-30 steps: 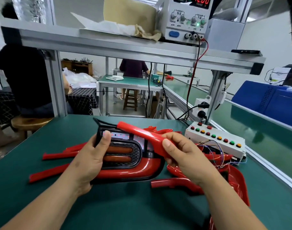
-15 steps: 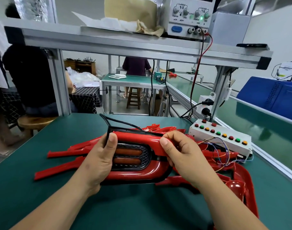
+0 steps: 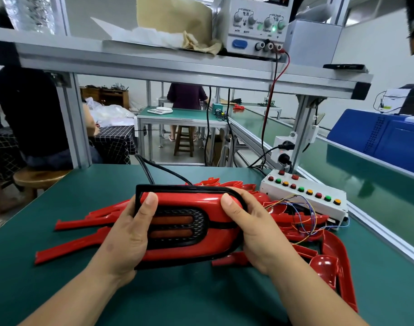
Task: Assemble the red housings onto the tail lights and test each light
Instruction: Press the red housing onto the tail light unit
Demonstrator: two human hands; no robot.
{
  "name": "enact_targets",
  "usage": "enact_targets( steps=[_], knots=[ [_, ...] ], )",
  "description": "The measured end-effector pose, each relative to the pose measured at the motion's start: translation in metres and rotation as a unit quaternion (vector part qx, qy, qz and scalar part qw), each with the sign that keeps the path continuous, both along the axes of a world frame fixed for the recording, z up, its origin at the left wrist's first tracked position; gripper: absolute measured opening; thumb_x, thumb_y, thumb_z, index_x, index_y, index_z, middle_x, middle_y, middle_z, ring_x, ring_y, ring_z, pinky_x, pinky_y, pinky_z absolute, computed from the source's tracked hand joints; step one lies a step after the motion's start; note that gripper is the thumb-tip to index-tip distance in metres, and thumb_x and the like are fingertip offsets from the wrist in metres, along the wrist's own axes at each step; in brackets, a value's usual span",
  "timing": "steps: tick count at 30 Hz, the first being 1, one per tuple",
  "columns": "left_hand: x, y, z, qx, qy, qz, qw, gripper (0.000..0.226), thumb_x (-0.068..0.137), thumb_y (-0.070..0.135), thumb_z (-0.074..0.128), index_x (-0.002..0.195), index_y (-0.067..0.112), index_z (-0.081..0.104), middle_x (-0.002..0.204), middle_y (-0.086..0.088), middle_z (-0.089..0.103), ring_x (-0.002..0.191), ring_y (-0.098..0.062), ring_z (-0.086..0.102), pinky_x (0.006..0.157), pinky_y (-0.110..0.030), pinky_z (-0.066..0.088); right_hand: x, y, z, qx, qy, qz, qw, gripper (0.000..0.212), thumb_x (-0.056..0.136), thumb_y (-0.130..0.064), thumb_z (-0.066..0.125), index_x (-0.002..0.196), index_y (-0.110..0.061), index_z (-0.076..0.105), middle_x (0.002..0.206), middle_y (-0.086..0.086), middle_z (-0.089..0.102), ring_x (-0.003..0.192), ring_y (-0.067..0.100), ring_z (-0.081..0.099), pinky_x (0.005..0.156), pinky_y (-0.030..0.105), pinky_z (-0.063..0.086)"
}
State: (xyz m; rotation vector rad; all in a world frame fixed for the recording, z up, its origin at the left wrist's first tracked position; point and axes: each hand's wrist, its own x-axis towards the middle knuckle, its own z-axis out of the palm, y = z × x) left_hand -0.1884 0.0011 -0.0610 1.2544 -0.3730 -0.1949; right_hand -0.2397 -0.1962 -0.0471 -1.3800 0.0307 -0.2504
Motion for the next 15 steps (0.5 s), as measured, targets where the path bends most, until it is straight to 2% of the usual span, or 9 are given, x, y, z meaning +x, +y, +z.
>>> enact_targets(
  steps=[4,7,9,11,13,15],
  knots=[
    [-0.0011,0.0001,0.0008,-0.007,0.02,-0.019,1.0,0.051,0.072,0.06,0.06,0.106,0.024,0.071,0.103,-0.019,0.074,0.093,-0.037,0.072,0.068,-0.048,0.06,-0.001,-0.0008,0.0003,0.024,-0.027,0.006,0.999,0.049,0.064,-0.041,0.081,0.102,-0.013,0.068,0.101,0.014,0.073,0.087,0.025,0.069,0.077,0.042,0.058],
    [-0.0025,-0.0009,0.0028,-0.012,0.018,-0.012,1.0,0.048,0.07,0.058,0.061,0.101,0.024,0.073,0.101,-0.02,0.074,0.09,-0.037,0.073,0.065,-0.047,0.06,-0.0017,0.0003,0.0009,0.039,-0.038,0.01,0.998,0.051,0.064,-0.038,0.081,0.103,-0.008,0.067,0.098,0.016,0.072,0.085,0.026,0.069,0.074,0.04,0.059],
    [-0.0037,-0.0017,0.0044,-0.018,0.011,-0.002,1.0,0.048,0.068,0.057,0.062,0.101,0.023,0.072,0.098,-0.02,0.074,0.087,-0.037,0.073,0.063,-0.045,0.06,-0.0017,0.0017,0.0014,0.052,-0.039,0.017,0.998,0.051,0.062,-0.038,0.081,0.102,-0.008,0.067,0.094,0.015,0.072,0.081,0.024,0.069,0.07,0.037,0.058],
    [-0.0056,-0.0029,0.0065,-0.026,0.005,0.007,1.0,0.053,0.067,0.054,0.063,0.105,0.018,0.07,0.096,-0.02,0.075,0.084,-0.037,0.074,0.06,-0.043,0.06,-0.0014,0.0026,0.0019,0.065,-0.039,0.022,0.997,0.043,0.064,-0.035,0.083,0.096,-0.011,0.069,0.09,0.014,0.071,0.076,0.023,0.068,0.066,0.036,0.057],
    [-0.0076,-0.0052,0.0083,-0.035,0.002,0.013,0.999,0.057,0.068,0.051,0.063,0.11,0.013,0.066,0.094,-0.021,0.074,0.081,-0.038,0.074,0.058,-0.042,0.06,-0.0004,0.0029,0.0027,0.076,-0.041,0.02,0.996,0.034,0.068,-0.032,0.083,0.092,-0.012,0.069,0.087,0.015,0.07,0.073,0.024,0.067,0.066,0.037,0.058],
    [-0.0091,-0.0076,0.009,-0.039,0.007,0.011,0.999,0.055,0.07,0.05,0.063,0.11,0.013,0.065,0.093,-0.021,0.074,0.08,-0.038,0.074,0.056,-0.04,0.06,0.0012,0.0025,0.0023,0.075,-0.043,0.008,0.996,0.035,0.068,-0.034,0.078,0.093,-0.011,0.069,0.088,0.016,0.07,0.074,0.024,0.066,0.071,0.04,0.057]
  ],
)
